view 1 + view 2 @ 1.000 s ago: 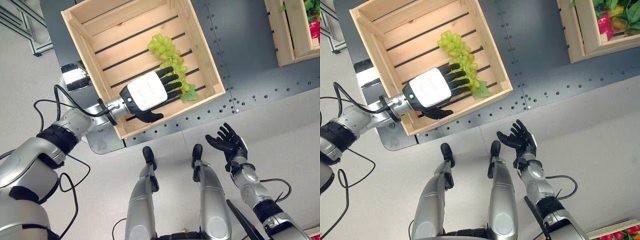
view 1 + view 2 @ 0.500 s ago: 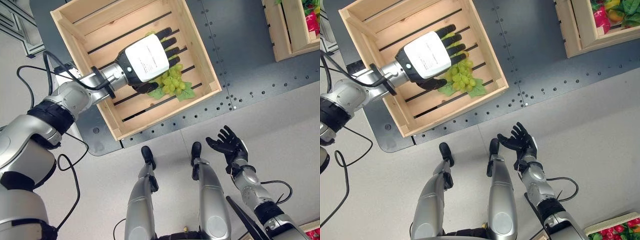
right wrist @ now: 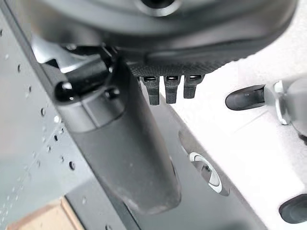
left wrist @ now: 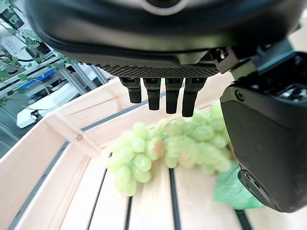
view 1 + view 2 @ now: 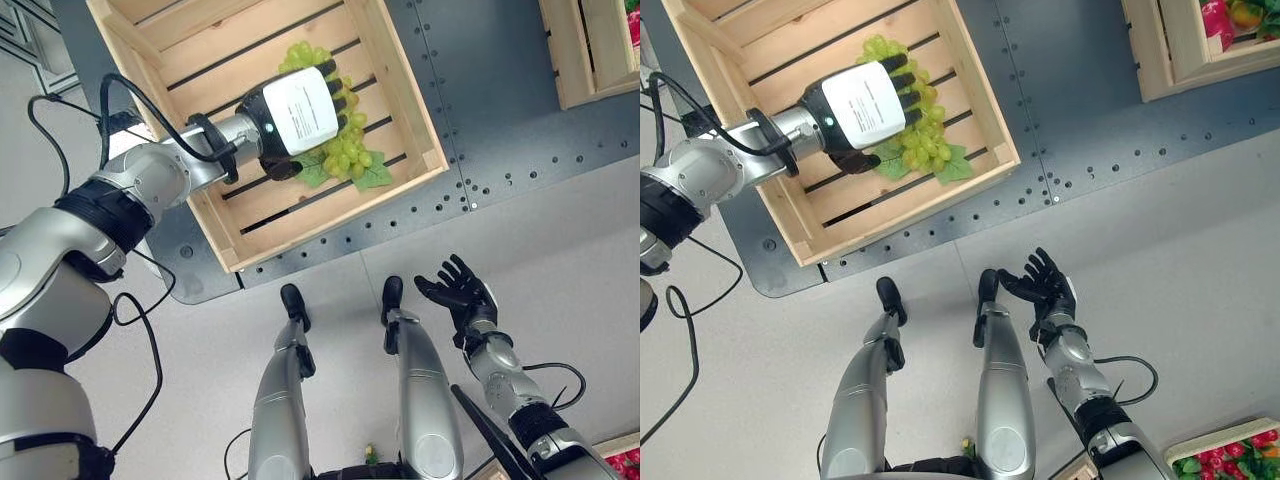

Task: Pick up the fruits from the basket on one side to the basket on the other side

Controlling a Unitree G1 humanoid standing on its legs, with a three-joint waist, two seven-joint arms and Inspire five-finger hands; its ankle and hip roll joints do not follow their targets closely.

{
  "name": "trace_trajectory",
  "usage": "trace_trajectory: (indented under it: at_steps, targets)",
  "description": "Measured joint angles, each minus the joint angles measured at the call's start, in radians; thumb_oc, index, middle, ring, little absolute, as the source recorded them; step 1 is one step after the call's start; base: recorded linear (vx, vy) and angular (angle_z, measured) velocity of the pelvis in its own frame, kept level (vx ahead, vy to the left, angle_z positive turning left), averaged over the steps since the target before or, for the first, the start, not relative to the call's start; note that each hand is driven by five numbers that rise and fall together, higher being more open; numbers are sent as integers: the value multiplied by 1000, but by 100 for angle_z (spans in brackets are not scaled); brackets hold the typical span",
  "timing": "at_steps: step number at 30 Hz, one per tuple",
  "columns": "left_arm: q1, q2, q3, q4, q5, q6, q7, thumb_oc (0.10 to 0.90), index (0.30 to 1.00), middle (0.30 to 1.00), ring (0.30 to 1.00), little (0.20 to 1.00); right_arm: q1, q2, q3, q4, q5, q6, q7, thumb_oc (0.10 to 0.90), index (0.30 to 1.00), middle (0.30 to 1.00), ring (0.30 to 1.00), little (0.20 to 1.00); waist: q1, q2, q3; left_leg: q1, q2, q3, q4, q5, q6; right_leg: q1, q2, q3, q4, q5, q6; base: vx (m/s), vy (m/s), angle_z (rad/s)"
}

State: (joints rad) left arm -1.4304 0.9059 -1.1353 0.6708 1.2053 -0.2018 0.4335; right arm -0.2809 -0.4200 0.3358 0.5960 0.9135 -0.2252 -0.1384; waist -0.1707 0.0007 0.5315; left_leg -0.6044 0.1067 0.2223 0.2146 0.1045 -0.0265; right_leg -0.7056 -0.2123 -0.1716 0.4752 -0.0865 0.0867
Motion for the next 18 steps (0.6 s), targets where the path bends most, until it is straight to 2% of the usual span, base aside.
trace_trajectory:
  at_steps: [5, 9, 18]
  targets:
    - [-3, -31, -4, 57, 9, 52, 53, 800, 900, 900, 900, 900, 0, 0, 0, -2, 2, -2, 0, 800, 900, 900, 900, 900, -14, 0, 0, -12, 1, 1, 3, -1, 1, -11, 1, 1, -1, 0, 0, 0, 0, 0]
    - [-4, -34, -4, 87, 30, 57, 94, 800, 900, 900, 900, 900, 1, 0, 0, -3, 2, -2, 0, 800, 900, 900, 900, 900, -32, -1, 0, -33, 4, 2, 17, -3, 4, -23, 2, -1, 0, 1, 1, 0, 0, 0]
    - [-30, -59, -4, 142, 41, 57, 123, 800, 900, 900, 900, 900, 1, -1, 0, -34, -1, -2, 0, 800, 900, 900, 900, 900, -34, -1, 0, -50, 5, 5, 24, -4, 5, -42, 2, 3, 6, 2, 1, 0, 0, 0]
